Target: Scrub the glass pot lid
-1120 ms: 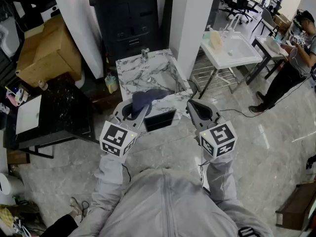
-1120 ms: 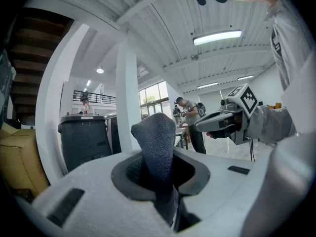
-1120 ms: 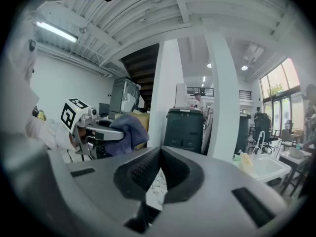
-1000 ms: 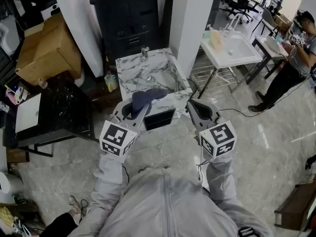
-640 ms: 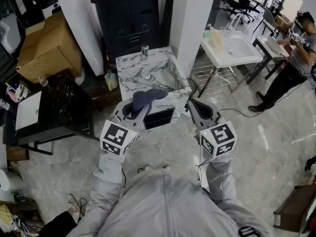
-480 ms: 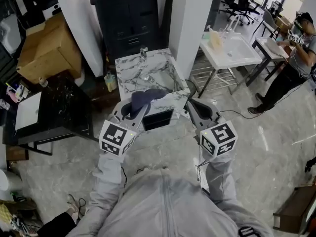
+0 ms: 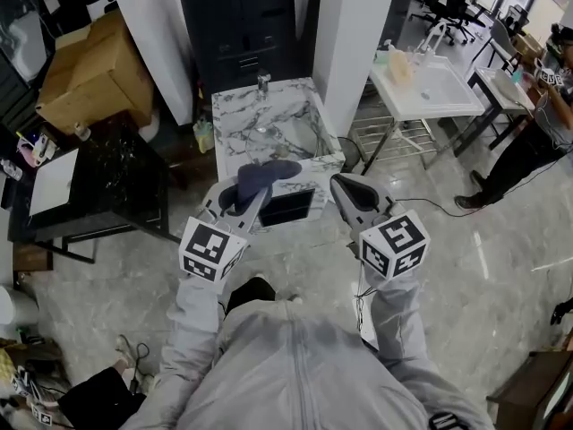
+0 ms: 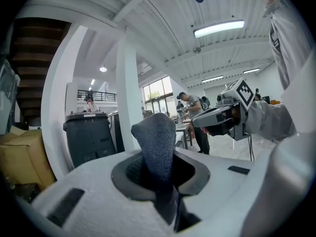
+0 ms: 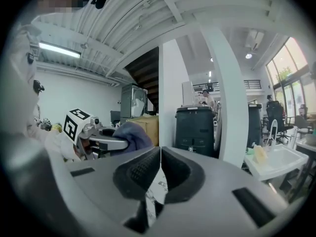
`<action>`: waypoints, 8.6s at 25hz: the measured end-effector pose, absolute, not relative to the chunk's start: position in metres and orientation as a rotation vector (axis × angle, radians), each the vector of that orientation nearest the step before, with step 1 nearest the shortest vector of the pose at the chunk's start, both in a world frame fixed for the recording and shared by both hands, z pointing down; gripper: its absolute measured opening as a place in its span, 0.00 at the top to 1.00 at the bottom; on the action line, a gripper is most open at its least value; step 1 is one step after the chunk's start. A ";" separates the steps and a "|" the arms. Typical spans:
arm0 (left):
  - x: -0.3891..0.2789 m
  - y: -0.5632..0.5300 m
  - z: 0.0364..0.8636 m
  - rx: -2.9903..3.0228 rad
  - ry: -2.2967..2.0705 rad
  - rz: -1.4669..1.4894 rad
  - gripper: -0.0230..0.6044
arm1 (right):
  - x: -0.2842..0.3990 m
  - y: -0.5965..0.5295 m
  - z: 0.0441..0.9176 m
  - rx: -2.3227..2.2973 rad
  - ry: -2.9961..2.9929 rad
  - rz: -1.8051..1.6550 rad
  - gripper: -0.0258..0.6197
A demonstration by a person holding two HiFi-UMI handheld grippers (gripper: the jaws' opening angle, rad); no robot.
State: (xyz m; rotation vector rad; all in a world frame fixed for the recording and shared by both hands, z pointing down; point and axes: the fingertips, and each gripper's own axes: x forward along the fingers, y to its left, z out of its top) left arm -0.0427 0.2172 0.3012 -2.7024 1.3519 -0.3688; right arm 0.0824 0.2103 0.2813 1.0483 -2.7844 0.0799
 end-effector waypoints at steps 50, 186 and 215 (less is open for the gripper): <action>-0.114 -0.092 0.393 -2.856 1.196 -0.567 0.84 | 0.045 -0.067 0.339 1.252 -2.536 0.237 0.91; 0.056 -0.047 0.727 -3.614 -0.296 -1.813 0.84 | 0.102 -0.113 0.490 1.195 -2.308 0.701 0.91; -0.064 -0.012 0.743 -2.948 -0.477 -2.560 0.84 | 0.078 -0.116 0.494 1.086 -2.375 0.706 0.91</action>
